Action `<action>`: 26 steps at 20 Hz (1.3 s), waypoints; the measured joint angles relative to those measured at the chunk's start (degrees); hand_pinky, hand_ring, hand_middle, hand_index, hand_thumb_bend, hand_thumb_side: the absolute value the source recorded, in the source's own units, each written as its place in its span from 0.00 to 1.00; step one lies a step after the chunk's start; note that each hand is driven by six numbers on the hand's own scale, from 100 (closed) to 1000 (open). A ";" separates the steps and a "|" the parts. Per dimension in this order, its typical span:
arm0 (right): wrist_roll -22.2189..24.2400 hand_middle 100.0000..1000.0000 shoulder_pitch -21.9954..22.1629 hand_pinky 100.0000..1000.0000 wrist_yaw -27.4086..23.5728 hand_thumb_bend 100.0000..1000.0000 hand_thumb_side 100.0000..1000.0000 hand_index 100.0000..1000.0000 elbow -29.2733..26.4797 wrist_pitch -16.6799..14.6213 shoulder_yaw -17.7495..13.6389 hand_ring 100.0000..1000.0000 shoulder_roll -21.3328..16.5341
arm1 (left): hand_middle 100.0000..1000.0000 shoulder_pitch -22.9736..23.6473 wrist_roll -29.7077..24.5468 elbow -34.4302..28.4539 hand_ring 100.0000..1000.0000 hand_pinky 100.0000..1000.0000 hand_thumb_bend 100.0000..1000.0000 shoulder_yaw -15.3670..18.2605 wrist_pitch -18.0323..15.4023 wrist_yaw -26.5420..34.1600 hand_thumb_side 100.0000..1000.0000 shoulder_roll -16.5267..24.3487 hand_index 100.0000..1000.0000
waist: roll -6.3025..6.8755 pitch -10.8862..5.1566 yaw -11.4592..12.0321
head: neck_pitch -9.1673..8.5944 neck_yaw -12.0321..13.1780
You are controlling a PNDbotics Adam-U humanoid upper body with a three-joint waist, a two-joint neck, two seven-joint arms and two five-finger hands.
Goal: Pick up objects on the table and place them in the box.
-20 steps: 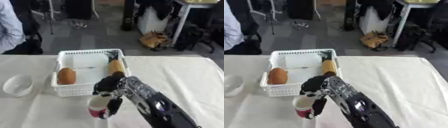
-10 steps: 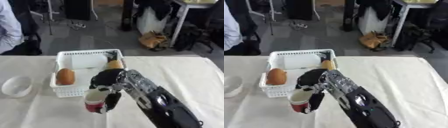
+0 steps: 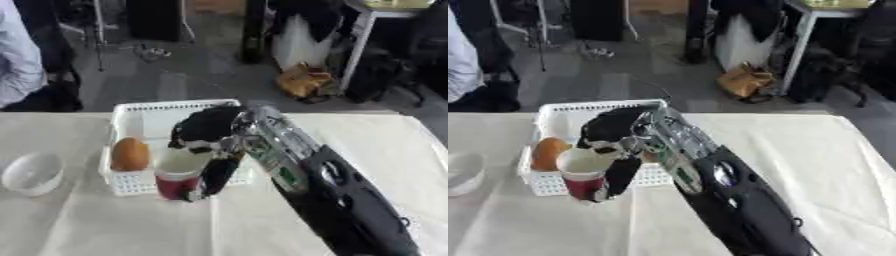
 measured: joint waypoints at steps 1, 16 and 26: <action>0.13 0.53 -0.75 0.37 -0.37 0.22 0.57 0.65 0.05 0.13 -0.24 0.53 -0.38 | 0.80 0.00 0.00 0.00 0.82 0.92 0.08 0.00 0.00 0.00 1.00 0.00 0.81 | -0.08 0.00 0.24 | -0.01 -0.14; 0.55 0.50 -8.59 0.33 -5.86 0.27 0.54 0.64 14.73 0.55 -5.40 0.49 -3.52 | 0.80 -0.67 -0.92 0.00 0.82 0.93 0.06 -1.06 -0.40 0.98 1.00 0.00 0.80 | -1.81 0.64 4.49 | -0.55 -2.03; -4.52 0.49 -9.44 0.30 -1.22 0.28 0.56 0.64 24.86 -2.03 -10.94 0.46 -3.51 | 0.80 -0.68 -1.92 0.00 0.81 0.93 0.05 -1.75 -0.71 2.09 1.00 -0.82 0.80 | -1.71 1.36 7.20 | -1.40 -4.91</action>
